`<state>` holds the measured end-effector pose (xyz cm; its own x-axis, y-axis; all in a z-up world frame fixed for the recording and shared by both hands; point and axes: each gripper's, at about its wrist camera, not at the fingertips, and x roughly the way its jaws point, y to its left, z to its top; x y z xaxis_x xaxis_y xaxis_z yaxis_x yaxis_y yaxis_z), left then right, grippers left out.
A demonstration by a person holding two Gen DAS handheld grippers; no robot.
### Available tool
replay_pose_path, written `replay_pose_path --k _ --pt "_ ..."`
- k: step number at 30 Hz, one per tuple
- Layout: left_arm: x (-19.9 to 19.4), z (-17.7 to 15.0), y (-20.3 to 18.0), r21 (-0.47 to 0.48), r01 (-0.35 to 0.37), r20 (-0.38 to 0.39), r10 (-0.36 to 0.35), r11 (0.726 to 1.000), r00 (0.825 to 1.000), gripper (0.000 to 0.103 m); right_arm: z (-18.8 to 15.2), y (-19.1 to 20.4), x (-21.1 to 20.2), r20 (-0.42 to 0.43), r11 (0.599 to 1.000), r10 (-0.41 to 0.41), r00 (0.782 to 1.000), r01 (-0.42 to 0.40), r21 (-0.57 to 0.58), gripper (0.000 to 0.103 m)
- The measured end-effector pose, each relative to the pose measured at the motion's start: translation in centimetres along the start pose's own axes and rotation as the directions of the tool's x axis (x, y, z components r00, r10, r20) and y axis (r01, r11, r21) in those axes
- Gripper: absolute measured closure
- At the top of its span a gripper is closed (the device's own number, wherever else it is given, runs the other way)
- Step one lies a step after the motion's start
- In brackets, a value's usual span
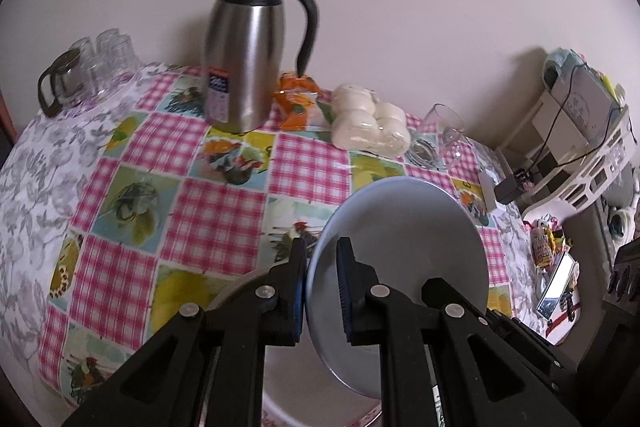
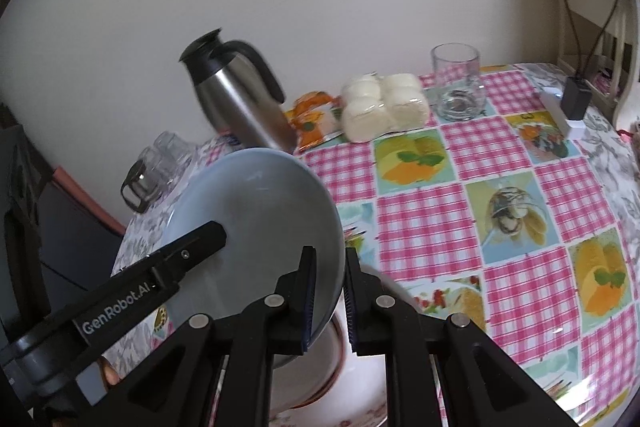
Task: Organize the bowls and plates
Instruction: 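Lift the round bowl with both tools and carry it over the basin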
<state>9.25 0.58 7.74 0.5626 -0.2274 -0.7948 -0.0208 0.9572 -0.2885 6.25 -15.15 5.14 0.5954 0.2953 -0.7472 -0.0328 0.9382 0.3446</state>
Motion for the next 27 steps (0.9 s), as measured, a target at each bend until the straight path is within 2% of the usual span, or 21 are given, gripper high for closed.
replay_pose_path --k 8,17,27 --pt "-0.5 -1.3 1.6 -0.022 -0.022 -0.018 0.021 1.000 1.000 0.088 -1.8 1.9 0.6 -0.048 0.999 -0.010 0.999 0.007 -0.046 0.087" --pt "0.1 -2.9 2.2 -0.014 -0.019 -0.073 0.018 1.000 0.997 0.088 -2.6 1.9 1.0 -0.112 0.998 -0.040 0.993 0.036 -0.041 0.087" --pt "0.9 -3.1 2.2 -0.021 -0.020 -0.101 0.018 1.000 0.995 0.088 -3.1 1.7 1.3 -0.159 0.996 -0.082 0.984 0.074 -0.057 0.085"
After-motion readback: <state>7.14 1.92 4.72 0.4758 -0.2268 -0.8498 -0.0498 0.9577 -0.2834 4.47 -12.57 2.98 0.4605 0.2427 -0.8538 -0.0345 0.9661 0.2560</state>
